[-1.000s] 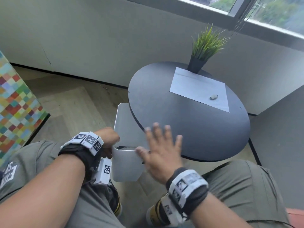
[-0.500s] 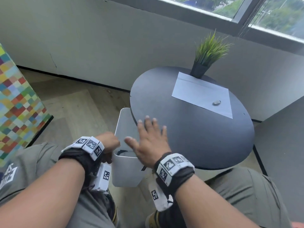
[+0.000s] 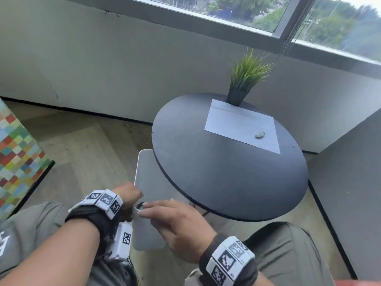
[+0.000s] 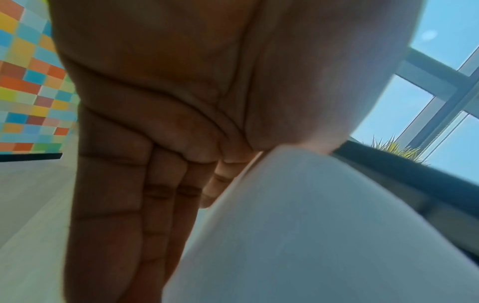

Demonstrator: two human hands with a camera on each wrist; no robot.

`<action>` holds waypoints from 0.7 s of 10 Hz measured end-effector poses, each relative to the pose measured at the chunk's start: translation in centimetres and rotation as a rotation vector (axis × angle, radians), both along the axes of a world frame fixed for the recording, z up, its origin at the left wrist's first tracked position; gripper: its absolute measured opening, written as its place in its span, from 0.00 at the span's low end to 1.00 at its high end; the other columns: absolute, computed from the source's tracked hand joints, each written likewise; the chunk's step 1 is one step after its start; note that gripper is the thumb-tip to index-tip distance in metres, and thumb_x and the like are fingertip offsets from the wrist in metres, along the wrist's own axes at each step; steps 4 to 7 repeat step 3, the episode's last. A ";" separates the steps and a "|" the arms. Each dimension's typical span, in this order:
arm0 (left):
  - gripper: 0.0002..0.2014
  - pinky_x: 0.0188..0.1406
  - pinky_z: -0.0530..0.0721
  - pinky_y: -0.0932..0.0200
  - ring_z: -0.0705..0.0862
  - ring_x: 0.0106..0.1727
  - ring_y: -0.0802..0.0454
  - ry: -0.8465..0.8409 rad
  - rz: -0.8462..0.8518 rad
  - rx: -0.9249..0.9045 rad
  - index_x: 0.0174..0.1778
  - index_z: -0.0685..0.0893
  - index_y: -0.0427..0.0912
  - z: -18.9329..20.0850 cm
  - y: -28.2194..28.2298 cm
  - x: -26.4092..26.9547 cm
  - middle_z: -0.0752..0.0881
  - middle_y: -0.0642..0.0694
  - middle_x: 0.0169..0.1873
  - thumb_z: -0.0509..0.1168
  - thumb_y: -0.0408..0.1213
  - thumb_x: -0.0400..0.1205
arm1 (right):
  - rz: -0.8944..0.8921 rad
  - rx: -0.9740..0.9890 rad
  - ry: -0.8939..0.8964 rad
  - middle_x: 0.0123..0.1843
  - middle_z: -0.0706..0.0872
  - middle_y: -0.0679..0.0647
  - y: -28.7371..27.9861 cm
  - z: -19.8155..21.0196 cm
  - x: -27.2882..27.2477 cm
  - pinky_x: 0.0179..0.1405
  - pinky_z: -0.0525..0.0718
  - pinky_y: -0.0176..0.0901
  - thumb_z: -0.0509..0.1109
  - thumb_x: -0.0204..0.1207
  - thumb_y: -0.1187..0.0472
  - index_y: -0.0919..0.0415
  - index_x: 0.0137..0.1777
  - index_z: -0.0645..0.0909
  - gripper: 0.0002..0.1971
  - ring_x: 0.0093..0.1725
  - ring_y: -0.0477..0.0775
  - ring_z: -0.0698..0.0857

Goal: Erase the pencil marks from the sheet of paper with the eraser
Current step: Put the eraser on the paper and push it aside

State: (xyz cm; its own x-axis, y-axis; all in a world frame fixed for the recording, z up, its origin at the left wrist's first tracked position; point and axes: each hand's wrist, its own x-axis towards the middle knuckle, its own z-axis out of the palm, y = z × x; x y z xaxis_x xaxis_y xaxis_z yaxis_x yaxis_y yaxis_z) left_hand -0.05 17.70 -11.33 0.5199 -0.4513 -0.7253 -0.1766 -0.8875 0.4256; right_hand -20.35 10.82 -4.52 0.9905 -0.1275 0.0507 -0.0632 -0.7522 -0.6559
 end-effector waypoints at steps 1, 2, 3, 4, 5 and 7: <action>0.18 0.60 0.81 0.54 0.84 0.66 0.39 -0.129 -0.065 0.070 0.68 0.83 0.32 -2.0 -0.9 0.5 0.86 0.34 0.65 0.56 0.38 0.90 | -0.249 0.116 -0.133 0.56 0.89 0.39 -5.2 2.0 -3.0 0.61 0.83 0.43 0.67 0.82 0.57 0.48 0.60 0.87 0.11 0.58 0.38 0.86; 0.19 0.65 0.76 0.57 0.80 0.72 0.42 -0.176 -0.136 0.123 0.72 0.80 0.34 -4.0 -2.2 0.9 0.82 0.37 0.70 0.55 0.40 0.91 | -0.541 0.057 0.026 0.44 0.90 0.37 -12.7 4.4 -7.0 0.53 0.84 0.39 0.70 0.81 0.58 0.43 0.51 0.87 0.08 0.47 0.39 0.89; 0.19 0.65 0.76 0.60 0.80 0.72 0.44 -0.187 -0.072 0.110 0.74 0.78 0.36 -7.4 -3.3 1.5 0.82 0.39 0.71 0.56 0.39 0.91 | -0.698 0.032 0.321 0.36 0.89 0.41 -18.2 5.9 -10.1 0.43 0.83 0.34 0.68 0.81 0.54 0.42 0.44 0.84 0.06 0.35 0.43 0.88; 0.19 0.65 0.76 0.60 0.80 0.72 0.44 -0.187 -0.072 0.110 0.74 0.78 0.36 -7.4 -3.3 1.5 0.82 0.39 0.71 0.56 0.39 0.91 | -0.698 0.032 0.321 0.36 0.89 0.41 -18.2 5.9 -10.1 0.43 0.83 0.34 0.68 0.81 0.54 0.42 0.44 0.84 0.06 0.35 0.43 0.88; 0.19 0.65 0.76 0.60 0.80 0.72 0.44 -0.187 -0.072 0.110 0.74 0.78 0.36 -7.4 -3.3 1.5 0.82 0.39 0.71 0.56 0.39 0.91 | -0.698 0.032 0.321 0.36 0.89 0.41 -18.2 5.9 -10.1 0.43 0.83 0.34 0.68 0.81 0.54 0.42 0.44 0.84 0.06 0.35 0.43 0.88; 0.19 0.65 0.76 0.60 0.80 0.72 0.44 -0.187 -0.072 0.110 0.74 0.78 0.36 -7.4 -3.3 1.5 0.82 0.39 0.71 0.56 0.39 0.91 | -0.698 0.032 0.321 0.36 0.89 0.41 -18.2 5.9 -10.1 0.43 0.83 0.34 0.68 0.81 0.54 0.42 0.44 0.84 0.06 0.35 0.43 0.88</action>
